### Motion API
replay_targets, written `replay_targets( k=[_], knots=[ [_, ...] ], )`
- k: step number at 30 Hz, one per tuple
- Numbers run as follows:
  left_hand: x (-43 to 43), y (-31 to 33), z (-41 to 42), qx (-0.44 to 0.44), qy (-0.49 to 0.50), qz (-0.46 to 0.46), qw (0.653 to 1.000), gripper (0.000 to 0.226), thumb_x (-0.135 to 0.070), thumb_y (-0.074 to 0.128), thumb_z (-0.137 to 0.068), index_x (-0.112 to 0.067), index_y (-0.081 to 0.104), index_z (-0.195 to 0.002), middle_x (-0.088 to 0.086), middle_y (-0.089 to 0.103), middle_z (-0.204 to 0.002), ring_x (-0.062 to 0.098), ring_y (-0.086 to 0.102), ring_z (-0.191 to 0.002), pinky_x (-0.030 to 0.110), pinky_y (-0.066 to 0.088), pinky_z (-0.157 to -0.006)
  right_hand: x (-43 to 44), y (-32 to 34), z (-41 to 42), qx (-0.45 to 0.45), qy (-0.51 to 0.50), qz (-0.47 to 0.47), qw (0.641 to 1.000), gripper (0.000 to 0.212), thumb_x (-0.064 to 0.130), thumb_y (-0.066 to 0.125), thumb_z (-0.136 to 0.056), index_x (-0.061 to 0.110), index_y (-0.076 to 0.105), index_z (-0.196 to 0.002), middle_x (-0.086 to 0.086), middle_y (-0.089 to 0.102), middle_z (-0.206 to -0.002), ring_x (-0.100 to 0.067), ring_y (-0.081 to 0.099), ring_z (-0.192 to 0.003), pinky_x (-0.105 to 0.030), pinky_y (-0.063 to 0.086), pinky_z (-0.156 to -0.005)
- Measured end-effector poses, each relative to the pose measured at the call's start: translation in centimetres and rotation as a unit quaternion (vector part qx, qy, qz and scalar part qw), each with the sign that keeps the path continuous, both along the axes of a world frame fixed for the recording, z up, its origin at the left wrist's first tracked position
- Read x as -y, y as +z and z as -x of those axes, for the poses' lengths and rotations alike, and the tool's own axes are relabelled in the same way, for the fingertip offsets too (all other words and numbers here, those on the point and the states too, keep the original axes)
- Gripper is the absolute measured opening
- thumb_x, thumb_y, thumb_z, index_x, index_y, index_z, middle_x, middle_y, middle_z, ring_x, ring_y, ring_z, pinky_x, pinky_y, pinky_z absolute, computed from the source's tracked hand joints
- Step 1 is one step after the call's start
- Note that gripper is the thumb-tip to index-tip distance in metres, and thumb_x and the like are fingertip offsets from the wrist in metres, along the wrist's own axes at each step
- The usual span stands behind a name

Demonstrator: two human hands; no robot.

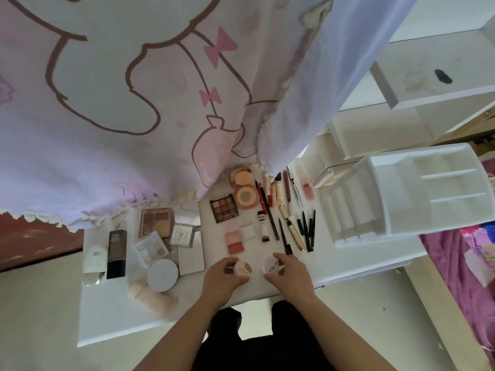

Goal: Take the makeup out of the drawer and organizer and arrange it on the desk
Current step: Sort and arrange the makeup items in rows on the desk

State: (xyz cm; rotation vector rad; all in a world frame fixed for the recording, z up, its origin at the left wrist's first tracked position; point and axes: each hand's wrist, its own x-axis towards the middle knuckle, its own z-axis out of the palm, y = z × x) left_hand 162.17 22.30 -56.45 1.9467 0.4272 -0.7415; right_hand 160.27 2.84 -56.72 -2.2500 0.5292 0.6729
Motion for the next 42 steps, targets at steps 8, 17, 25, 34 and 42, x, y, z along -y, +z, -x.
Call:
replay_targets(
  k=[8, 17, 25, 34, 42],
  knots=[
    [1.0, -2.1, 0.3, 0.070, -0.109, -0.103, 0.986, 0.035, -0.020, 0.078, -0.077, -0.019, 0.068, -0.111, -0.001, 0.054, -0.109, 0.008, 0.054, -0.081, 0.006, 0.036, -0.069, 0.0, -1.1, 0.7, 0.003, 0.014, 0.049, 0.999, 0.057, 0.033, 0.066, -0.087, 0.030, 0.048, -0.141, 0.001, 0.046, -0.130, -0.022, 0.061, -0.102, -0.034, 0.051, -0.087],
    [-1.9, -0.8, 0.0, 0.171, -0.069, -0.162, 0.969, 0.027, -0.023, 0.066, -0.088, -0.023, 0.065, -0.114, -0.008, 0.051, -0.114, 0.012, 0.057, -0.099, 0.029, 0.050, -0.084, -1.1, 0.2, -1.0, 0.062, 0.024, 0.046, 0.997, 0.046, 0.031, 0.060, -0.093, 0.029, 0.049, -0.137, 0.005, 0.048, -0.132, -0.015, 0.063, -0.093, -0.031, 0.051, -0.083],
    [-9.4, 0.8, -2.0, 0.253, -0.066, -0.288, 0.921, 0.023, -0.012, 0.072, -0.082, -0.015, 0.068, -0.104, 0.012, 0.060, -0.120, 0.036, 0.057, -0.105, 0.044, 0.054, -0.078, -8.1, 1.5, -6.8, 0.093, 0.118, 0.001, 0.989, 0.037, 0.028, 0.055, -0.096, 0.027, 0.055, -0.133, 0.005, 0.055, -0.127, -0.013, 0.063, -0.097, -0.027, 0.049, -0.085],
    [-15.7, 1.0, -1.9, 0.170, 0.012, -0.208, 0.963, 0.031, 0.000, 0.055, -0.090, -0.012, 0.062, -0.118, 0.010, 0.054, -0.129, 0.032, 0.057, -0.111, 0.034, 0.047, -0.087, -17.0, 0.5, -10.7, 0.089, 0.258, 0.017, 0.962, 0.064, 0.035, 0.066, -0.089, 0.028, 0.037, -0.145, 0.007, 0.026, -0.155, -0.019, 0.049, -0.129, -0.034, 0.049, -0.095],
    [-17.8, 1.3, -2.5, 0.082, 0.132, -0.138, 0.978, 0.029, -0.005, 0.052, -0.095, -0.016, 0.061, -0.120, 0.006, 0.052, -0.128, 0.022, 0.058, -0.112, 0.033, 0.046, -0.093, -18.7, -0.5, -10.2, 0.127, 0.289, 0.073, 0.946, 0.043, 0.033, 0.061, -0.086, 0.020, 0.054, -0.127, 0.001, 0.053, -0.127, -0.023, 0.060, -0.108, -0.034, 0.053, -0.082]
  ],
)
